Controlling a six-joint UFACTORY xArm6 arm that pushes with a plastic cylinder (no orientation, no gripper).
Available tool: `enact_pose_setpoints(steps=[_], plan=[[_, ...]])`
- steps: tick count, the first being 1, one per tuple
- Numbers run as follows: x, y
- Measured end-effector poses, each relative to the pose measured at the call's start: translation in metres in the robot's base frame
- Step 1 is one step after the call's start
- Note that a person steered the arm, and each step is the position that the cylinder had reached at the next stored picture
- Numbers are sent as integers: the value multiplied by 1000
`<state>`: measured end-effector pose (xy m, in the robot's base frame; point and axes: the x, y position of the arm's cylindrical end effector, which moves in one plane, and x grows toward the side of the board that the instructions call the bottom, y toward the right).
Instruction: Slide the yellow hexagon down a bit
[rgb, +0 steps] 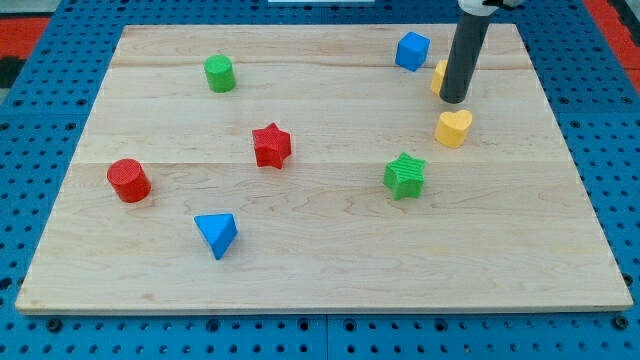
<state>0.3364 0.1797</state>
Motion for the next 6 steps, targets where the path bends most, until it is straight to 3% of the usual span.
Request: enact_pose_setpoints(steps=[1, 3, 6], plan=[[-4, 53], [-46, 16], [-48, -5]])
